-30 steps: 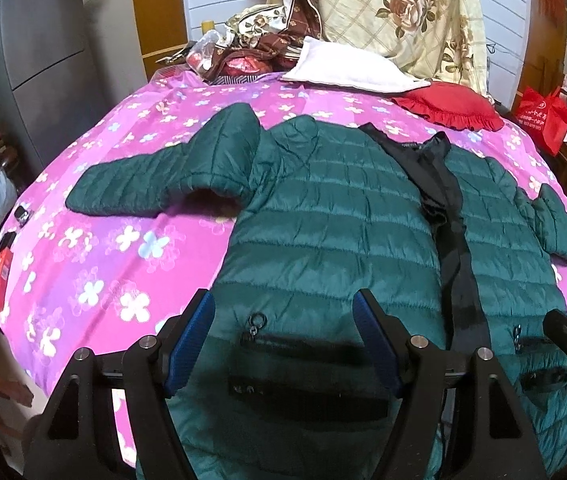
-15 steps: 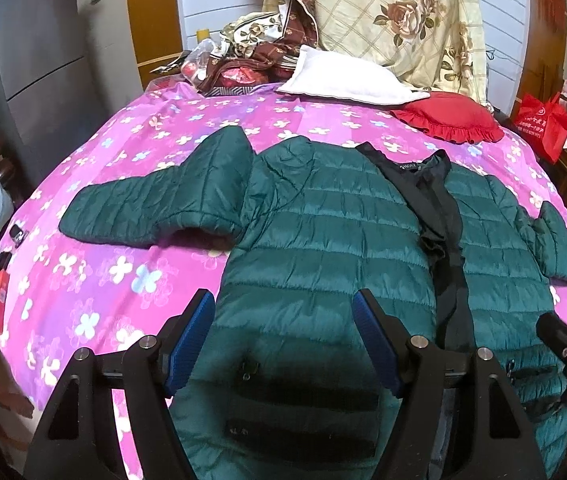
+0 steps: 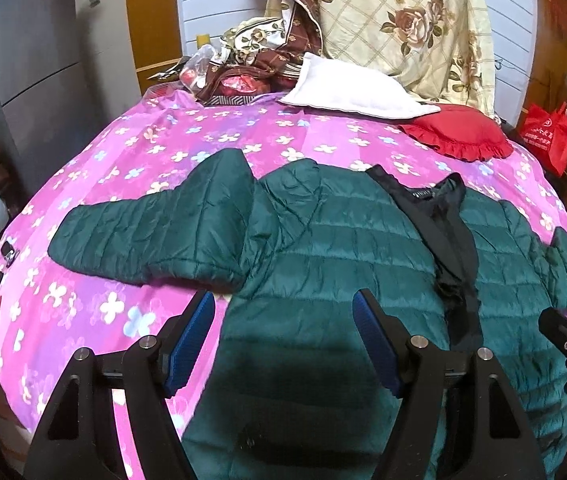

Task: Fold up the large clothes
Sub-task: 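Move the left gripper toward the jacket sleeve cuff nearest it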

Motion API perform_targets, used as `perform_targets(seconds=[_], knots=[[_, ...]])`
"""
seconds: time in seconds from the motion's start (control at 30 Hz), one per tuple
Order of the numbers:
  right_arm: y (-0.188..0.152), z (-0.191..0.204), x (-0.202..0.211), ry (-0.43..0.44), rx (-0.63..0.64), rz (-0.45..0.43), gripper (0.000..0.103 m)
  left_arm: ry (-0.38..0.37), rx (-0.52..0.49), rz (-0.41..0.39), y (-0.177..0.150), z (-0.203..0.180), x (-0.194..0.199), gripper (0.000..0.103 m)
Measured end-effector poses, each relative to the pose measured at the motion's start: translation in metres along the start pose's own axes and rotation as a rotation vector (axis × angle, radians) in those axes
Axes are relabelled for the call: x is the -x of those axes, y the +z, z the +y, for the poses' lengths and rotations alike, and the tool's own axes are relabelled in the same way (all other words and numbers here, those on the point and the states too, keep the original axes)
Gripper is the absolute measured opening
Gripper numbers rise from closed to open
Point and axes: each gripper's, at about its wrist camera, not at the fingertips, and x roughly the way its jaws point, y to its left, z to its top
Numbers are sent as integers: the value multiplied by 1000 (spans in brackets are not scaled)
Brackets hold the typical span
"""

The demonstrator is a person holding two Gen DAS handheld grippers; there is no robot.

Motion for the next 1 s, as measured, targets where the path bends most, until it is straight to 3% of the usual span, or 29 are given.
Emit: perform_targets(seconds=[0.37,1.0], knots=[[8,20,-35,51,30,11,102,51,11,3,12,14,-27,49],[9,33,-65,23,55,27,102,74,9,16,16,17,-48,49]])
